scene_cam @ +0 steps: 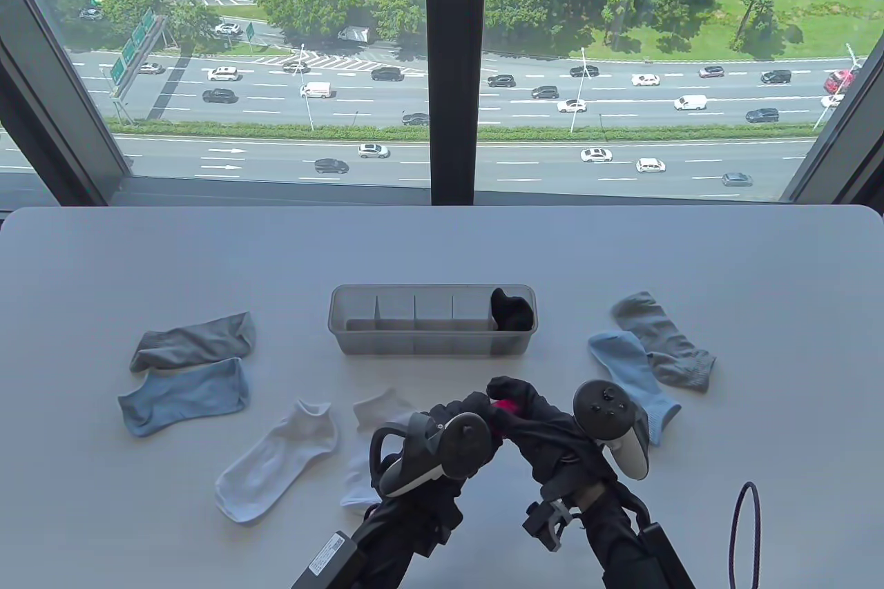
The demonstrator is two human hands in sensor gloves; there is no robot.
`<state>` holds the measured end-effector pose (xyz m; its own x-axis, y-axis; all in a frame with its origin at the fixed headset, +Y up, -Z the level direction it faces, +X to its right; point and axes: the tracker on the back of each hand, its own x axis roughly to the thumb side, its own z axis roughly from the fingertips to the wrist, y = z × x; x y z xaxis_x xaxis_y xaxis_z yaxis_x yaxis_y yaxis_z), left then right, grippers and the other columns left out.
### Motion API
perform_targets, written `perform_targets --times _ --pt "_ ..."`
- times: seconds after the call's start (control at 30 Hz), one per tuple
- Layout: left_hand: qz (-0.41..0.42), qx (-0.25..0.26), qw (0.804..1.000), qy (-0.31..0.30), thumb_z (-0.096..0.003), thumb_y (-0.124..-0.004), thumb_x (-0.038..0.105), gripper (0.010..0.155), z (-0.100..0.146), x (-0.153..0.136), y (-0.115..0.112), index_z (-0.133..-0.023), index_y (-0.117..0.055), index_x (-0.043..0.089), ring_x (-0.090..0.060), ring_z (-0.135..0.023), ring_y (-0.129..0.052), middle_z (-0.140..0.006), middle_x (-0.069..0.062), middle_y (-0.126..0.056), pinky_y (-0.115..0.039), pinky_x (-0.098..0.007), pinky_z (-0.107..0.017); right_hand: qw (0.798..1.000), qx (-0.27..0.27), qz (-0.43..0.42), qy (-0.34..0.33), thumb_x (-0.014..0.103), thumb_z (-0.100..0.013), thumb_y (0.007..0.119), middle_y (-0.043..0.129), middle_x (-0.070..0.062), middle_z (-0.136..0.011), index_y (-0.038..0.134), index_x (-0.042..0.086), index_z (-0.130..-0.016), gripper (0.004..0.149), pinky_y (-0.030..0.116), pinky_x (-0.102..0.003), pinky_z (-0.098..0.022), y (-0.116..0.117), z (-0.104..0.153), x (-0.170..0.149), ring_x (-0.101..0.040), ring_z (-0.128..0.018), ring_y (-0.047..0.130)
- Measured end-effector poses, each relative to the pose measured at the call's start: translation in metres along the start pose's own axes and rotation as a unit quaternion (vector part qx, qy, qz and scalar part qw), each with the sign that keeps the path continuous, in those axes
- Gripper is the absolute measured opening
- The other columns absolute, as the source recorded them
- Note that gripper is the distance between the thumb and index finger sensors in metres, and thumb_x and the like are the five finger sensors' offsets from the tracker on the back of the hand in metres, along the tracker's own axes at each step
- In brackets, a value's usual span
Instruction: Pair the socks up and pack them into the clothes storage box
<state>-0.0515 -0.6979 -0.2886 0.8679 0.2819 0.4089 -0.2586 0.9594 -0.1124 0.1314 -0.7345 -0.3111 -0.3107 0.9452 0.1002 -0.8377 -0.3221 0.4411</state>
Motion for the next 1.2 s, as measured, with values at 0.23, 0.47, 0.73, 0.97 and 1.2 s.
perform_targets --times 0.23,0.47,0.73,0.97,1.2 --pt "-0.029 -0.002 0.999 0.018 -0.0533 -0.066 0.051 0.077 0.002 0.002 0.001 -0.113 -0.033 0.015 -0.042 -0.094 -0.075 -0.111 -0.017 -0.063 -0.060 -0.067 -0.072 0.983 -0.118 0.137 0.017 0.045 -0.059 0.067 0.090 -0.010 -0.075 0.063 0.013 -0.099 0.052 0.073 -0.050 -0.065 -0.007 0.006 0.008 -0.021 -0.060 0.093" --pt "0.034 0.042 0.998 0.021 -0.0545 -0.061 0.043 0.067 0.002 -0.007 0.007 -0.106 -0.044 0.005 -0.028 -0.061 -0.092 -0.085 -0.014 -0.082 -0.075 -0.057 -0.062 0.996 -0.078 -0.025 -0.017 0.045 -0.058 0.071 0.074 -0.012 -0.097 0.031 0.014 -0.114 0.076 0.058 -0.059 -0.074 -0.010 0.006 0.004 -0.029 -0.085 0.080" --pt "0.303 0.015 0.952 -0.021 -0.0598 -0.053 0.040 0.063 0.001 -0.020 0.004 -0.107 -0.032 0.003 -0.047 -0.084 -0.087 -0.100 -0.024 -0.076 -0.064 -0.066 -0.069 0.996 -0.030 -0.077 -0.021 0.047 -0.062 0.057 0.048 -0.030 -0.117 0.041 0.014 -0.114 0.064 0.054 -0.063 -0.074 -0.001 0.002 0.002 -0.051 -0.102 0.056" --pt "0.225 0.014 0.974 0.019 -0.0593 -0.062 0.033 0.052 0.002 -0.020 0.006 -0.102 -0.061 0.003 -0.041 -0.077 -0.092 -0.093 -0.017 -0.087 -0.068 -0.064 -0.067 0.996 -0.089 0.013 -0.003 0.042 -0.061 0.062 0.075 -0.025 -0.098 0.047 0.007 -0.108 0.061 0.083 -0.041 -0.056 -0.002 0.006 0.009 -0.035 -0.076 0.091" --pt "0.277 0.053 0.958 0.044 -0.0577 -0.067 0.037 0.044 0.006 -0.032 0.013 -0.091 -0.073 0.009 -0.038 -0.070 -0.096 -0.080 -0.010 -0.095 -0.072 -0.062 -0.063 0.998 -0.048 -0.031 -0.026 0.036 -0.062 0.067 0.071 -0.024 -0.101 0.041 0.007 -0.112 0.063 0.079 -0.043 -0.060 0.001 0.004 0.014 -0.034 -0.079 0.087"
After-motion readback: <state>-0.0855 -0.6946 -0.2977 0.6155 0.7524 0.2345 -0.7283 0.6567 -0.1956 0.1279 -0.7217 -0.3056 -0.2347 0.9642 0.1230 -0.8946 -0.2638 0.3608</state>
